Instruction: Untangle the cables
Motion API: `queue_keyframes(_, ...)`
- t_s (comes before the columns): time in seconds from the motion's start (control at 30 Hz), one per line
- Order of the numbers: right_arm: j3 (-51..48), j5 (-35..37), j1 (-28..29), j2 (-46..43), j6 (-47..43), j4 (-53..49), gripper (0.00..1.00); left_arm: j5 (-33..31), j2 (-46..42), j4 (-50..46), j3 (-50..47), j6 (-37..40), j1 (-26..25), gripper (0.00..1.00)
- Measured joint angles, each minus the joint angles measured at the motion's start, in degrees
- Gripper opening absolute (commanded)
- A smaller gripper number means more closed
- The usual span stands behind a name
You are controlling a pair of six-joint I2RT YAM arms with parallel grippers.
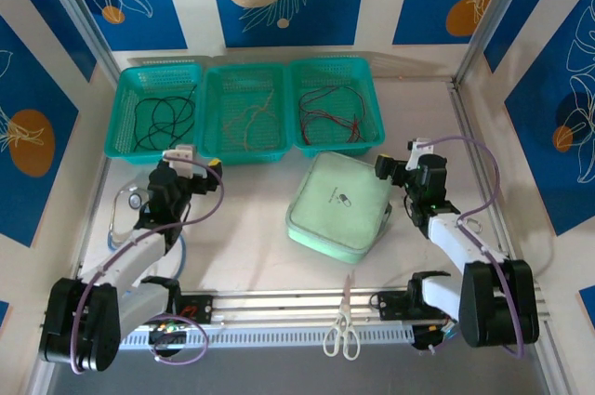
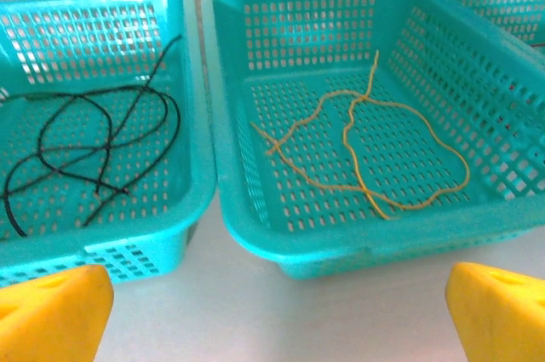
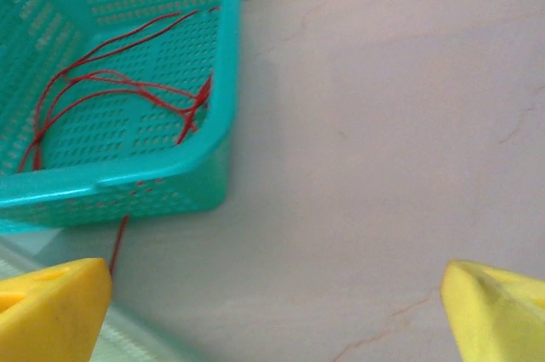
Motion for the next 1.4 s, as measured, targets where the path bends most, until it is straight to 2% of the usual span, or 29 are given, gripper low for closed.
queue_keyframes(0.17, -2.64, 0.52, -1.01, 7.48, -0.44, 11.47, 0.99, -1.84, 6.56, 9.03, -2.58, 2.16, 0.0, 0.99)
queue_keyframes(0.37, -5.53, -0.09, -0.98, 15.15, -1.03, 26.08, 0.99, -4.31, 9.11, 11.39, -2.95, 6.64, 0.0, 0.99)
queue_keyframes(0.5, -5.51, -0.74, -0.26, 19.45, -1.95, 33.03, 0.99, -5.92, 15.37, 19.12, -4.46, 7.23, 0.96, 0.99)
queue_keyframes(0.73, -1.18, -1.6, 0.44, 21.11, -3.43, 28.94, 0.99, -6.12, 29.16, 27.78, -4.22, 5.62, 3.45, 0.99)
queue_keyframes(0.97, -0.59, -2.89, -0.11, 21.18, -3.39, 27.69, 0.99, -8.87, 29.68, 26.27, -0.46, 4.11, 3.52, 0.99)
queue_keyframes(1.4, -0.46, -2.99, -0.13, 21.18, -3.41, 27.45, 0.99, -9.49, 29.68, 25.97, -0.09, 4.09, 3.56, 0.99)
